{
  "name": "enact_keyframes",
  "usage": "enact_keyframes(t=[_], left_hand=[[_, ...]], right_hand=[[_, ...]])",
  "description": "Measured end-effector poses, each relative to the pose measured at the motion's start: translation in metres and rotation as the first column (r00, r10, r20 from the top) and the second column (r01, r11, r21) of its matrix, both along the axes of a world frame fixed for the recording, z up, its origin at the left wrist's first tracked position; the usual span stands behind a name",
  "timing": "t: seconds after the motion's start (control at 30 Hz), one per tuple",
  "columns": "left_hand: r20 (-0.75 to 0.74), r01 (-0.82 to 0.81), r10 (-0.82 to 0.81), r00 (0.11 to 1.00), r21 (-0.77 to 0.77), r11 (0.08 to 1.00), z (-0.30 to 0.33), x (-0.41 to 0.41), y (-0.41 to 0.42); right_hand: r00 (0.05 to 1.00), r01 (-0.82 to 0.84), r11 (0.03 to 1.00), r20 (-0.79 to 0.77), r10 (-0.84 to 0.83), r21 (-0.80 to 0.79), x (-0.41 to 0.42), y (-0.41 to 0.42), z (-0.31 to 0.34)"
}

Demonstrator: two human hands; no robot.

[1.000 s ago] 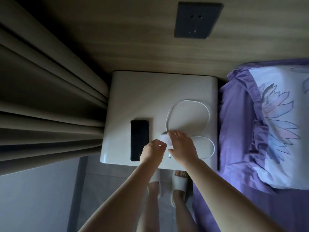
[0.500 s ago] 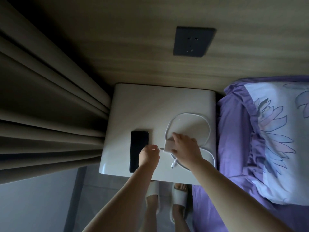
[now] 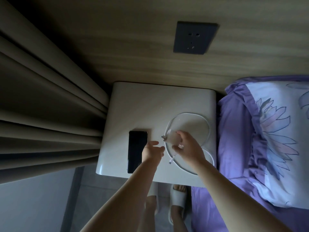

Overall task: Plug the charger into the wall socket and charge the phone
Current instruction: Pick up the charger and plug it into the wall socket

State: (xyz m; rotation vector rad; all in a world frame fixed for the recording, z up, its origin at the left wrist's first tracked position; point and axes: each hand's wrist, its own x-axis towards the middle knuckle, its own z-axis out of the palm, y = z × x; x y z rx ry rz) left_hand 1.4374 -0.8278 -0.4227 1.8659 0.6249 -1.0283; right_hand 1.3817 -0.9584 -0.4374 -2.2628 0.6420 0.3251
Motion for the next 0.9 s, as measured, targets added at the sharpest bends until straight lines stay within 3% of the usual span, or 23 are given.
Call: enact_keyframes(t=[0.13,0.23,0.5,0.63,0.77,0.9], left_hand=[[0.056,-0.031,0.041,0.998,-0.171,0.985,0.028,0.016,-0.018],[0.126,0.022,0.013,0.992,-0.276,0.961,0.055,0.030,-0.035],[0.102,0.068,-0.021,0.995,-0.481,0.874,0.110,0.064,-0.057],[0.080,0.048,0.000,0.997,-0.593,0.803,0.129,0.073,-0.060],[0.057,-0.053,0.118,0.991,-0.644,0.763,0.145,0.083,-0.068],[-0.022,-0.207,0.287,0.958,-0.746,0.632,0.152,0.094,-0.071]], right_hand=[[0.969,0.213,0.898,0.031,-0.243,0.384,0.027,-0.020,0.033],[0.935,0.250,0.799,0.077,-0.345,0.546,0.044,-0.033,0.062],[0.844,0.376,0.651,0.047,-0.535,0.659,0.074,-0.060,0.118],[0.821,0.351,0.575,0.053,-0.569,0.739,0.084,-0.066,0.146],[0.792,0.344,0.524,0.059,-0.608,0.779,0.093,-0.069,0.165],[0.786,0.360,0.495,0.030,-0.618,0.791,0.106,-0.073,0.170]])
